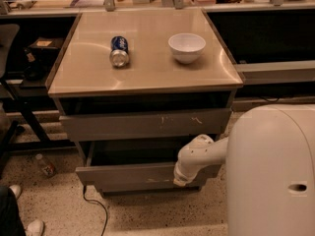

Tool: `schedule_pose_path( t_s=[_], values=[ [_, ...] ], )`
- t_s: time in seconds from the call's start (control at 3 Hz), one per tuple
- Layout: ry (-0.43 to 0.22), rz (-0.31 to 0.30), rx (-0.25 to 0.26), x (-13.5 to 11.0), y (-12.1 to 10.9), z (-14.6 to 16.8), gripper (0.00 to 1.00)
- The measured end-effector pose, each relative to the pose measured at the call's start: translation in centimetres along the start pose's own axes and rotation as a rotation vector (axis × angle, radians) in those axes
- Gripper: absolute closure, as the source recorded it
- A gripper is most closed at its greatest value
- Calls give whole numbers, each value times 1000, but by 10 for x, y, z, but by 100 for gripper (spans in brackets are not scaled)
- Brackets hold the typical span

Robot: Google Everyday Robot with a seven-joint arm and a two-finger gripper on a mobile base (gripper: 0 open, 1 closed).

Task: Close middle drawer

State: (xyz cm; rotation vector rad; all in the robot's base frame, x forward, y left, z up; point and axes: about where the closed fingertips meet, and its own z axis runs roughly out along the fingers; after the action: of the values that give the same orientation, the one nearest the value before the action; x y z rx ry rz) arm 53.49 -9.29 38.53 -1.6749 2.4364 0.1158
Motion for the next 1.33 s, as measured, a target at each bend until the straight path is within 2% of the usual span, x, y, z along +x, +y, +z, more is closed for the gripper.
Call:
schedule_pose_path(
  t_s=[1.0, 1.33],
  values=[
    [0, 0, 0, 0, 0, 0, 11],
    [0, 0, 0, 0, 0, 0, 0]
  ],
)
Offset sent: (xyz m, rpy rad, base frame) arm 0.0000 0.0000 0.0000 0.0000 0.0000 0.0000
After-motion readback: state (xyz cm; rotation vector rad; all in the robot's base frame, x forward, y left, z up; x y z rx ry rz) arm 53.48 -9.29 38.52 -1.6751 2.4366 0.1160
